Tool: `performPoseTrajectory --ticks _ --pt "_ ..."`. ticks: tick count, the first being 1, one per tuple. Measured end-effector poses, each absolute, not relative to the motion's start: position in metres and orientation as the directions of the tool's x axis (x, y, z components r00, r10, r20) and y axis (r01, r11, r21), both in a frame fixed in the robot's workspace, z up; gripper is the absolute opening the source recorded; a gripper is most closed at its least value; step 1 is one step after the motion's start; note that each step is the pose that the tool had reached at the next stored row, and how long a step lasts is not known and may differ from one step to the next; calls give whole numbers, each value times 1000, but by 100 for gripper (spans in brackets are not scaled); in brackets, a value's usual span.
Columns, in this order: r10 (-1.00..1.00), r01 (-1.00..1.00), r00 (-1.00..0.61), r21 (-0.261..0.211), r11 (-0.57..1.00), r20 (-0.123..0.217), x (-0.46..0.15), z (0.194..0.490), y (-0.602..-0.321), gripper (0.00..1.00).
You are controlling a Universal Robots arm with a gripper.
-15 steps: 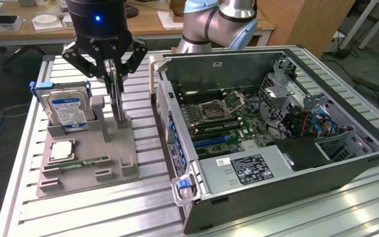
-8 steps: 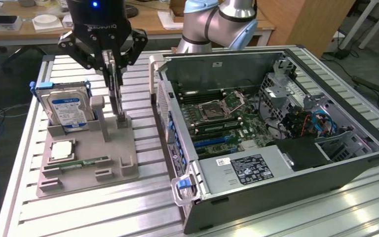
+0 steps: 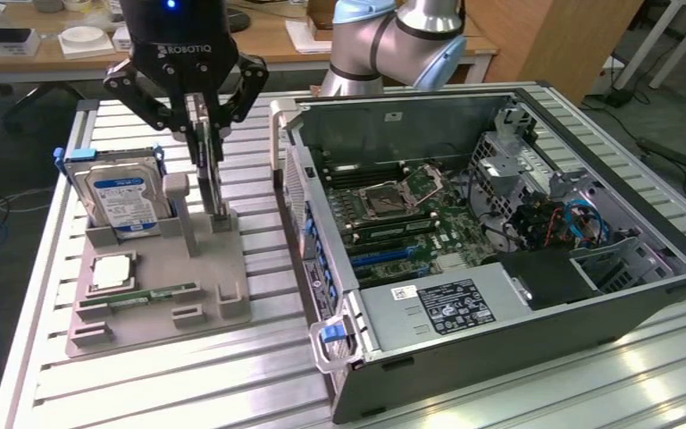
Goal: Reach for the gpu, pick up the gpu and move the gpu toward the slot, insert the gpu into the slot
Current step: 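Pick up the gpu and move the gpu toward the slot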
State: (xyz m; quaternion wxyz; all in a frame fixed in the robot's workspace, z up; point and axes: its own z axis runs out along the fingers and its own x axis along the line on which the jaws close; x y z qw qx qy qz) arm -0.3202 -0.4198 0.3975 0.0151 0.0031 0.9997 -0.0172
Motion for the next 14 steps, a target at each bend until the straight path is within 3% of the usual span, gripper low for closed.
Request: performPoseTrajectory --ticks 14 --pt "6 7 -999 -34 999 -33 -320 412 -420 27"
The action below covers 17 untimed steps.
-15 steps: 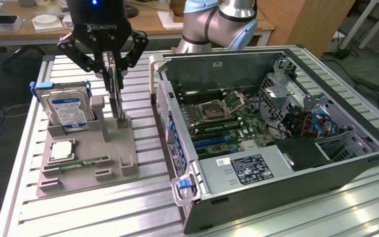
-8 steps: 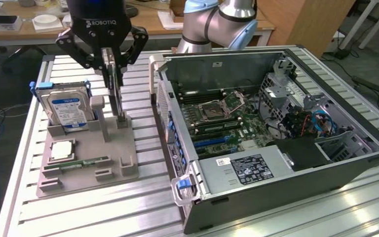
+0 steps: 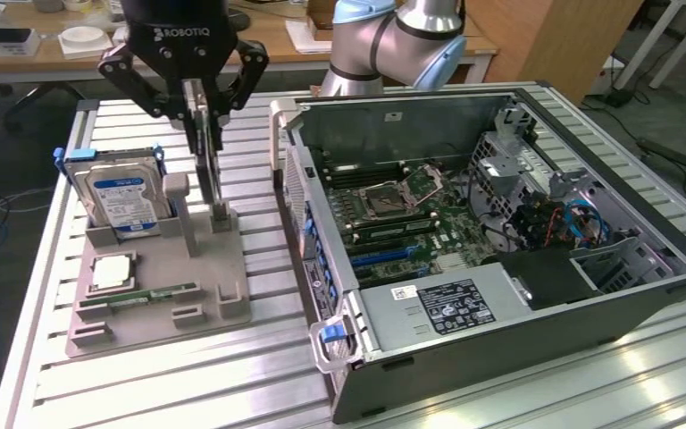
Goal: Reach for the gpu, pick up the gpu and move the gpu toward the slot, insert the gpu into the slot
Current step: 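Pick up the gpu and move the gpu toward the slot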
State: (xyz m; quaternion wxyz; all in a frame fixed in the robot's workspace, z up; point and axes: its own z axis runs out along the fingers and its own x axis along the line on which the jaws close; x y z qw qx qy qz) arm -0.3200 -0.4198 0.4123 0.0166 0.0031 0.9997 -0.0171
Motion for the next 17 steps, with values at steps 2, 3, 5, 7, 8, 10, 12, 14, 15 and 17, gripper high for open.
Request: performPoseTrajectory --ticks 2,3,5,7,8,10,12,14,15,17 --pt "6 7 -999 -34 999 -35 -320 415 -420 27" --pt "6 7 -999 -34 999 -36 -320 416 -420 27" --pt "6 7 -999 -34 999 -37 -320 420 -420 27" --pt "6 7 -999 -33 999 -37 -320 421 -420 27" --pt "6 7 -999 -33 999 -37 -320 421 -420 27" --pt "6 7 -999 -33 999 -37 -319 421 -420 27" --pt "6 7 -999 -33 999 -37 -317 420 -420 27" --pt "6 7 -999 -33 999 -37 -313 421 -420 27" --pt "6 7 -999 -33 999 -37 -311 421 -420 27" --pt "6 7 -999 -33 999 -37 -306 421 -420 27"
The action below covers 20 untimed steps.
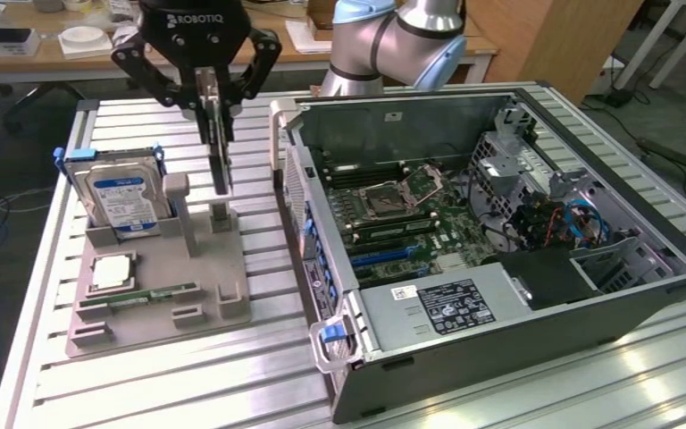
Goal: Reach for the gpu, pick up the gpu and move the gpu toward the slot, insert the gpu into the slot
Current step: 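Pick up the gpu and move the gpu toward the slot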
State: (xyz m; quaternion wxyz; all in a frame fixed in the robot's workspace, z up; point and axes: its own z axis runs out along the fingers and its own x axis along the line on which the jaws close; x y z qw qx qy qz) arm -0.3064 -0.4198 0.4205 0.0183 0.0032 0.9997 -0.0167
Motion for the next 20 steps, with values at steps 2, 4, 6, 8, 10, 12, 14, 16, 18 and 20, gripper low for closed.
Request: performPoseTrajectory --ticks 2,4,6,8,10,12,14,16,18,20 --pt "6 7 -999 -33 999 -37 -301 420 -420 27" --pt "6 7 -999 -33 999 -37 -296 420 -420 27" --pt "6 7 -999 -32 999 -37 -293 420 -420 27" --pt "6 7 -999 -26 1000 -36 -290 420 -420 27" --pt "6 7 -999 -22 1000 -37 -289 420 -420 27" --pt "-2 -1 -999 -22 1000 -37 -278 420 -420 27" --pt "-20 -19 -999 -22 1000 -37 -273 420 -420 27" --pt "-26 -25 -999 -22 999 -37 -270 420 -420 27" --pt "-28 -27 -999 -22 999 -37 -268 420 -420 27" --pt "-30 -29 -999 -22 999 -37 -265 420 -420 27"
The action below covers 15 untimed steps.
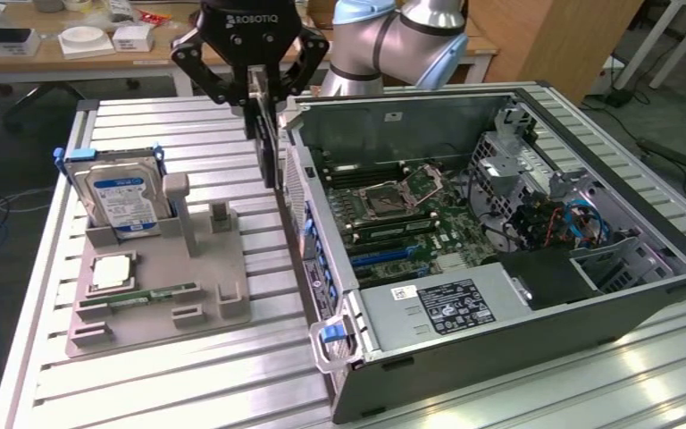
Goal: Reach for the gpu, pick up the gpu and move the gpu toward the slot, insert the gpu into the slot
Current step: 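Pick up the gpu and move the gpu toward the slot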
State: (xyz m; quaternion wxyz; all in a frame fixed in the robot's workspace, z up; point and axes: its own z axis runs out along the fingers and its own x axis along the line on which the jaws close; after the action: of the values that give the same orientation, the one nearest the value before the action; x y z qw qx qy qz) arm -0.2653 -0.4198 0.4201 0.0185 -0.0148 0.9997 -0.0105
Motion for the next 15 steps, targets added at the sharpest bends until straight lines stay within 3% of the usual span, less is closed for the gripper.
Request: performPoseTrajectory --ticks 15 --pt "-36 -35 -999 -22 999 -37 -235 420 -420 27"
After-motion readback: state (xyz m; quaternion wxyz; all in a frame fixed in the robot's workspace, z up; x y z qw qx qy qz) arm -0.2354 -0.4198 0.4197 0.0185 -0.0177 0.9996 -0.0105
